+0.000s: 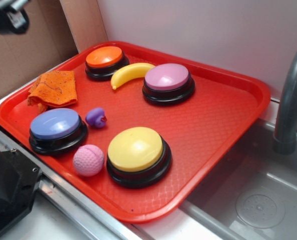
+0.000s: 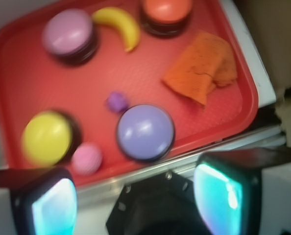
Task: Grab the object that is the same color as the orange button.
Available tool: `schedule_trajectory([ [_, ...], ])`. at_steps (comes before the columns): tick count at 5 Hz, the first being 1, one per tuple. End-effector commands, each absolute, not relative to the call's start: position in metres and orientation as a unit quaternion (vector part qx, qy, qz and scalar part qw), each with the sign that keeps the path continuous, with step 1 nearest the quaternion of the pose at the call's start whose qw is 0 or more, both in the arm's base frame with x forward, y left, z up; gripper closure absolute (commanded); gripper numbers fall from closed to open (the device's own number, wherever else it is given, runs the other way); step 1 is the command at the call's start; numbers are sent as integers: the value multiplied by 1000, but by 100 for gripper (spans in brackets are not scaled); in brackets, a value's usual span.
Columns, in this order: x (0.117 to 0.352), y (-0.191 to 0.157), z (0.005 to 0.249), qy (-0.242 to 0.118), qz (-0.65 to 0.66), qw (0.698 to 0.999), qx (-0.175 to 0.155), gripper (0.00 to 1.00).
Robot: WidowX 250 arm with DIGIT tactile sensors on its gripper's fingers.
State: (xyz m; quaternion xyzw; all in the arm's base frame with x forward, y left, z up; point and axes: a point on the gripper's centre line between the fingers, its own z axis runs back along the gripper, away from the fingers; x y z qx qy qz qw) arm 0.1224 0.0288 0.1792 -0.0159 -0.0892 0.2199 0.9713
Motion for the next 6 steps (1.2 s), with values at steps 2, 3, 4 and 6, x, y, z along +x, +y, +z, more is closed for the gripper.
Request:
schedule_trajectory([
  [2, 148, 110, 94, -113, 397, 908, 66, 0],
  [3, 149, 125, 65, -117, 424, 895, 72, 0],
  [4, 156, 137, 46, -137, 425, 891, 78, 0],
  [6, 172, 153, 20, -123, 413, 902, 31, 0],
])
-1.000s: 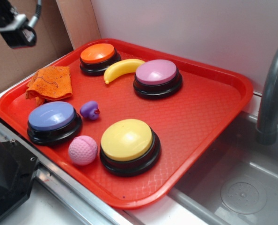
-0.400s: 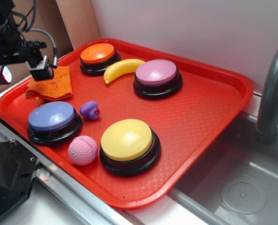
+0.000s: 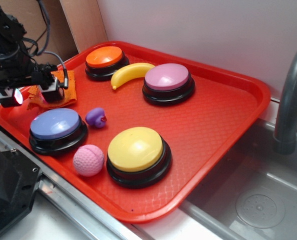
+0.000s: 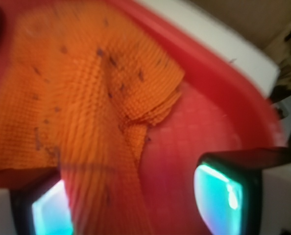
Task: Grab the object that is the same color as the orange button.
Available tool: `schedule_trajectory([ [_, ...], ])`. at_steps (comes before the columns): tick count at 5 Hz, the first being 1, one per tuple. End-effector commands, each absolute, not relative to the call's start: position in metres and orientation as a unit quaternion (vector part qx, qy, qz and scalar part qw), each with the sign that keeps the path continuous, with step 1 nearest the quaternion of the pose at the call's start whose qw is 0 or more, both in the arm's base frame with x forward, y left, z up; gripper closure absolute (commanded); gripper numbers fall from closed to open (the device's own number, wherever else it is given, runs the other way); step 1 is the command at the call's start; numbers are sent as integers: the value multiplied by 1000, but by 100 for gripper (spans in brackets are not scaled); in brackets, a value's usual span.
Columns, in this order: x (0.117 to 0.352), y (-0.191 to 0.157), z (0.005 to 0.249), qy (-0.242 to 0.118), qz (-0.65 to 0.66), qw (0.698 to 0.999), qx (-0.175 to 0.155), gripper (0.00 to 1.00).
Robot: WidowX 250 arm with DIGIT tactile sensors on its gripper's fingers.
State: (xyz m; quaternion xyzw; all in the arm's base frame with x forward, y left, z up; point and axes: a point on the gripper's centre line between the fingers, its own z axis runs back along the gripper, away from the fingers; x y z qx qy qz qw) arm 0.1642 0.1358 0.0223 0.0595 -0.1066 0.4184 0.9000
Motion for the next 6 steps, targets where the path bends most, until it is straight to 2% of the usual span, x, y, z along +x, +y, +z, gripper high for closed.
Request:
schedule_trajectory([
  [1, 170, 155, 12, -109, 424, 899, 17, 100],
  [2, 166, 154, 16, -102, 452, 886, 9, 100],
  [3, 158, 151, 24, -79, 479, 874, 15, 100],
  [4, 155, 144, 52, -61, 435, 896, 72, 100],
  [5, 160, 127, 102, -40, 340, 938, 59, 100],
  [6, 179, 85, 143, -50, 243, 968, 39, 100],
])
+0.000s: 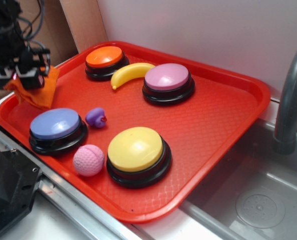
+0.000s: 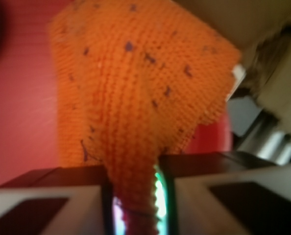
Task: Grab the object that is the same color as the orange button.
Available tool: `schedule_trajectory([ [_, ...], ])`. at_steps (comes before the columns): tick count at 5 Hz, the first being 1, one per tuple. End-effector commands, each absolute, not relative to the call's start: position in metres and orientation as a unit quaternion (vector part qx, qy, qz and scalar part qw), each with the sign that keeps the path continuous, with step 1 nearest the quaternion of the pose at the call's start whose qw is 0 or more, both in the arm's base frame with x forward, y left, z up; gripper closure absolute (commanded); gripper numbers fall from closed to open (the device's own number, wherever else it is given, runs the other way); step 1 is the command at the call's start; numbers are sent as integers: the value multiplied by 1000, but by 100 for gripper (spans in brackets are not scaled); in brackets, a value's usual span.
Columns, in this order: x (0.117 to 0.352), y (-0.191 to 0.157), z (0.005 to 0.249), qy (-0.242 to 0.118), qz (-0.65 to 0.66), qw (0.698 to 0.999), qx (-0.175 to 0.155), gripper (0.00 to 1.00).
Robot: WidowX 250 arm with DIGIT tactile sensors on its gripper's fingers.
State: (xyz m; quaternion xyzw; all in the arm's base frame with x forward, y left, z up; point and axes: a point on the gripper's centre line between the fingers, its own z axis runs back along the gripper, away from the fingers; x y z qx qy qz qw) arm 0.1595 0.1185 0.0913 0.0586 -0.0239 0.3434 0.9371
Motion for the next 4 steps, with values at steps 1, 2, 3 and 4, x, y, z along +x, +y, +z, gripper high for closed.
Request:
schedule_trajectory([
  [1, 193, 44, 174, -56, 156, 986, 1, 100],
  [2, 196, 5, 199, -74, 99, 992, -15, 100],
  [3, 194, -12, 198, -87, 92, 992, -1, 100],
  [4, 187, -4, 194, -118, 150, 981, 21, 100],
])
